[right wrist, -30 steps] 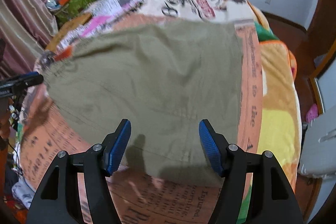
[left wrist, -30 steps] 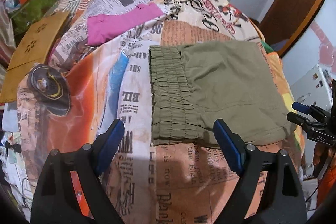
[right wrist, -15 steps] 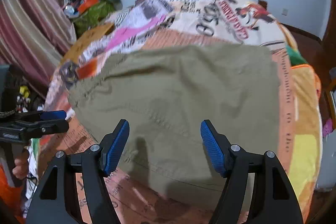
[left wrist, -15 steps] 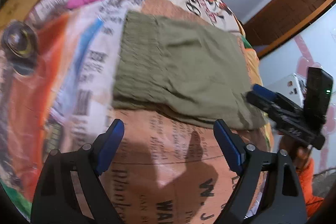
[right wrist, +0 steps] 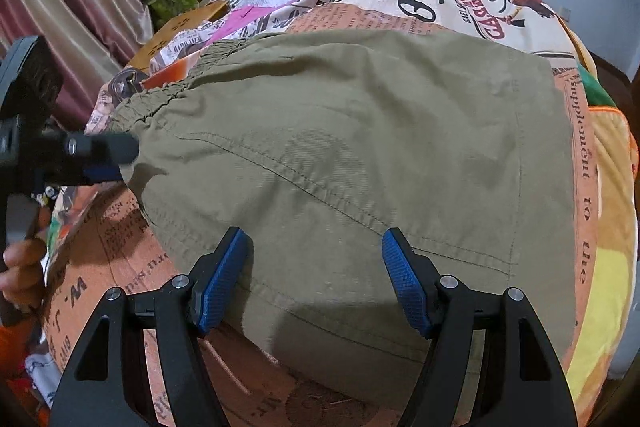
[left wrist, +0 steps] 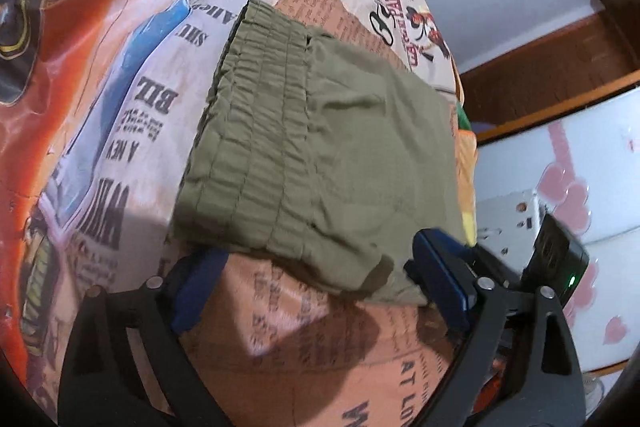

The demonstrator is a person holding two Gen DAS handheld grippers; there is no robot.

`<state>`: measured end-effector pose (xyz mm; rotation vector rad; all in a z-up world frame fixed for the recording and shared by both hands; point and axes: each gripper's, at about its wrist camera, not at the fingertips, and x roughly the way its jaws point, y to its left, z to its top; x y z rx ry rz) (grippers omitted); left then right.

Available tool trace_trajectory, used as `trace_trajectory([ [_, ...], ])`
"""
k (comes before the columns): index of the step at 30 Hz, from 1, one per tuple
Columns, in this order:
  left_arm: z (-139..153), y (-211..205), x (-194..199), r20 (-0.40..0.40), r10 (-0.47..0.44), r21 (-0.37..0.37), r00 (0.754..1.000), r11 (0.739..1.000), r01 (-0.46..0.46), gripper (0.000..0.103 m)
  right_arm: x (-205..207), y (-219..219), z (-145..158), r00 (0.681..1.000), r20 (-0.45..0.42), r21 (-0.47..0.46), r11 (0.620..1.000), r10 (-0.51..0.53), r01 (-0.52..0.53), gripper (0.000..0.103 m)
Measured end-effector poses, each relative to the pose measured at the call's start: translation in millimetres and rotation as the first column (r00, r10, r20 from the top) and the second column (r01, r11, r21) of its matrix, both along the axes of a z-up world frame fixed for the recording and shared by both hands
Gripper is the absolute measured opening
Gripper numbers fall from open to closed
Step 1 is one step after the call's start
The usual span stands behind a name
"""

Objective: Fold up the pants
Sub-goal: 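Close the left gripper on the elastic waistband edge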

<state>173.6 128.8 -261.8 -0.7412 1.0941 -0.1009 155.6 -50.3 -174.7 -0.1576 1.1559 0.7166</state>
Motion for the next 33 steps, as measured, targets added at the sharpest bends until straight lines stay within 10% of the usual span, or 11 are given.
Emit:
trace_trajectory([
  [8,-0.4,10.6,14.3,-0.008,0.085,-0.003,0.996,0.996,-0.085,0.083,-0.1,-2.2,-0.5,1.0,-0.008,0.022,1.0,-0.003,0.003,0.068],
  [14,-0.5,14.4,17.6,-0.02,0.096,0.104,0.995,0.99,-0.094,0.048,0.0,-3.2,-0.5,1.0,-0.009,0.028,1.0,-0.002,0.002,0.068],
  [26,20.6,-1.6,6.3,0.051,0.038,0.321,0.998,0.945,-0.053,0.042,-5.0,-11.6,4.3,0.999,-0.012,0.035,0.999,-0.033,0.033,0.067],
  [33,42.1,10.8,-18.5,0.103,0.078,0.47,0.992,0.875,-0.118,0.041,-14.3,-12.4,10.8,1.0,-0.007,0.044,0.999,-0.027,0.028,0.067],
])
